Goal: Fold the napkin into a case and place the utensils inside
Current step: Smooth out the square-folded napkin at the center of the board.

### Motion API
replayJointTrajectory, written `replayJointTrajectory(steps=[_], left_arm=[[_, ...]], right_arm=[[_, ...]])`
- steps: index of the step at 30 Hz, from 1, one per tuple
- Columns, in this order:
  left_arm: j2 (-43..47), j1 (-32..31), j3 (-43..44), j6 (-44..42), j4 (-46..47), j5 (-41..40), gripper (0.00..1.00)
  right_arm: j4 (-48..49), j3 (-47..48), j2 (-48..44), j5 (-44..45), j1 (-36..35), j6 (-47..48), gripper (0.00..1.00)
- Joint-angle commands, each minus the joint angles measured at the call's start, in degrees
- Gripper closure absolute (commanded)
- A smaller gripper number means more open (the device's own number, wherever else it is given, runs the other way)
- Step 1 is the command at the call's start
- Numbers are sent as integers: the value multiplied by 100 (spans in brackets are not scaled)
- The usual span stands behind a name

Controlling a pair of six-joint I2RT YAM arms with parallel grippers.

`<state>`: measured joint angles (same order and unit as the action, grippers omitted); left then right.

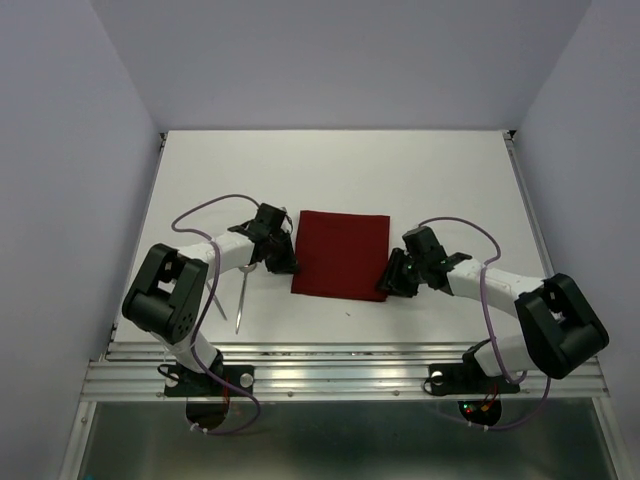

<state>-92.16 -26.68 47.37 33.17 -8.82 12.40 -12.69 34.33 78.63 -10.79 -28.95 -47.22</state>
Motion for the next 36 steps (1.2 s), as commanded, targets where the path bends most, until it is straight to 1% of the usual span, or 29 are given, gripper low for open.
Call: replayJointTrajectory(steps=[1, 4, 5, 9, 10, 12, 16, 19, 21, 22, 24, 25, 28, 30, 32, 33, 34, 35, 36], left_arm=[[-197, -48, 88, -100, -252, -150, 86], [-232, -48, 158, -117, -296, -168, 93], [-232, -48, 167, -118, -313, -168, 100], [-197, -48, 237, -109, -357, -186, 100], [-180, -48, 255, -91, -383, -212, 100], [-92, -39, 281, -74, -401, -247, 100], [75, -48, 369, -65, -489, -300, 100], [172, -48, 430, -47, -524, -291, 100], [224, -48, 483, -56, -568, -291, 100], [233, -39, 501, -47, -577, -291, 100], [242, -48, 536, -47, -586, -291, 100], [251, -48, 545, -47, -577, -282, 100], [216, -48, 562, -47, -595, -309, 100], [225, -48, 562, -38, -595, -317, 100], [233, -48, 571, -38, -612, -344, 100], [242, -48, 571, -38, -621, -353, 100], [251, -48, 580, -38, -638, -361, 100], [260, -48, 580, -47, -639, -379, 100], [251, -39, 571, -56, -639, -379, 100]], right_arm=[[521, -163, 187, -204, -23, -173, 60], [557, -189, 179, -170, -23, -200, 65], [557, -172, 153, -143, -23, -200, 66], [373, -15, 47, 58, -23, -112, 79], [303, 30, 30, 120, -23, -77, 84], [75, 187, -5, 348, -23, 63, 90], [-348, 495, 3, 735, -23, 362, 94], [-629, 680, 12, 981, -23, 591, 94], [-857, 873, 3, 1226, -23, 749, 91], [-928, 926, -23, 1280, -23, 793, 78], [-1094, 1084, -32, 1403, -23, 890, 63], [-1148, 1128, -32, 1421, -23, 951, 51], [-1245, 1199, -67, 1465, -23, 961, 50], [-1236, 1191, -111, 1430, -23, 934, 53], [-1219, 1164, -146, 1308, -23, 890, 64], [-1140, 1155, -164, 1238, -23, 890, 74], [-1105, 1129, -173, 1176, -23, 881, 79], [-1061, 1103, -181, 1123, -23, 873, 82], [-973, 1094, -181, 914, -23, 864, 87]])
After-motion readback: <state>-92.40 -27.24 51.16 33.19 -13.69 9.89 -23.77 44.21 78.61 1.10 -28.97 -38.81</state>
